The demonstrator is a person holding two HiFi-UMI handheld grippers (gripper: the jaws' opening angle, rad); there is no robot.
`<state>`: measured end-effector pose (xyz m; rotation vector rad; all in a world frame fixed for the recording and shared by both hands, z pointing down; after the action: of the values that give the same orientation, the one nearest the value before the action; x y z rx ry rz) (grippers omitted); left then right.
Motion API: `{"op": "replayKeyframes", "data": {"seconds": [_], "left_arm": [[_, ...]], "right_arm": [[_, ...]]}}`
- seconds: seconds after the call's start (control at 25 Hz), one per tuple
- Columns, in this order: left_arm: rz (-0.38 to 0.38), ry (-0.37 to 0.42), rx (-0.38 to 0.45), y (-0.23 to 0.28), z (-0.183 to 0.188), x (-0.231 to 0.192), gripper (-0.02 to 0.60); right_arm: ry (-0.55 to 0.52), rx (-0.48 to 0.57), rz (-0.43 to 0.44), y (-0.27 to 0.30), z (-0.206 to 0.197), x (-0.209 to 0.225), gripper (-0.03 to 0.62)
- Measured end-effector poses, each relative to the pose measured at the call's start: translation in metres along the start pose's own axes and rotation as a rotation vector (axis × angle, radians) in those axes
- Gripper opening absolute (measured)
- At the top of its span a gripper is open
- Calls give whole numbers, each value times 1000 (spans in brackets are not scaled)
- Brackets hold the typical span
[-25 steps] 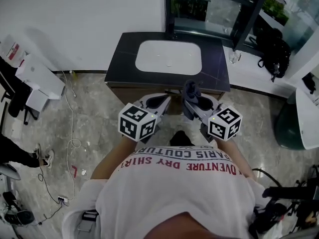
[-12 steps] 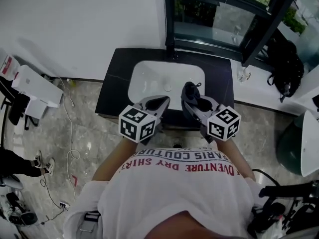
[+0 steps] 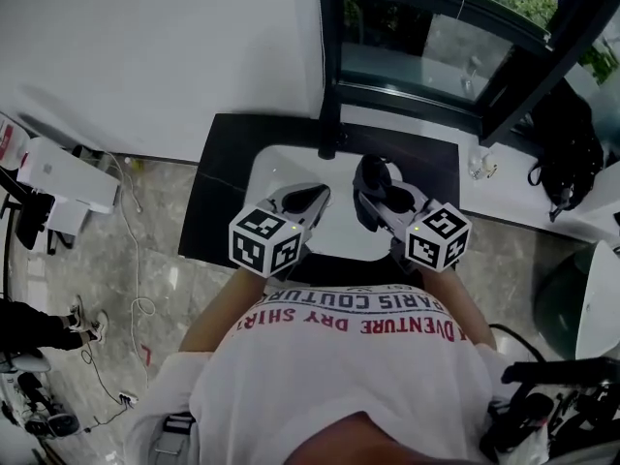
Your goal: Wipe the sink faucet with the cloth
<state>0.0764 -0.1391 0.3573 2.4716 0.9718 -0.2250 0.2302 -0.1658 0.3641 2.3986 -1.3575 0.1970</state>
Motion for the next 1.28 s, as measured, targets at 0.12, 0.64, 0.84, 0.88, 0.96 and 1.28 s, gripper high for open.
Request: {"op": "replayKeyframes", "data": {"seconds": [0.12, 0.64, 0.84, 0.88, 0.96, 1.28], "left_arm": [[-11, -11, -15, 3, 3, -21, 1], [-67, -9, -29, -3, 14, -74, 1], [-70, -19, -27, -10, 17, -83, 1], [-71, -33, -27, -11, 16, -85, 2], [-68, -61, -26, -14, 14, -89, 1], [-12, -94, -35, -25, 6, -108, 1]], "right_arm": [[8, -16, -10, 19, 2, 7, 80], [-59, -58, -76, 73, 16, 11, 80], [-118, 5, -88, 88, 50, 27, 80], [-139, 20, -88, 92, 59, 31, 80], [-199, 36, -102, 103, 77, 39, 80], [-341, 71, -188, 162, 116, 92, 80]]}}
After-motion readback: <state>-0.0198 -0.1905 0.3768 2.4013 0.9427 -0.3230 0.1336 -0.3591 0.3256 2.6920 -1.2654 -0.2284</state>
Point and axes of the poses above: the fingertips, and each gripper's own axes: y forward along the fingers, x to its right, z out of its top, the point moved 6 cm from there along -y, backward along the fingers, and after that the axes turned 5 degrees about -z, right-handed, at the moved point
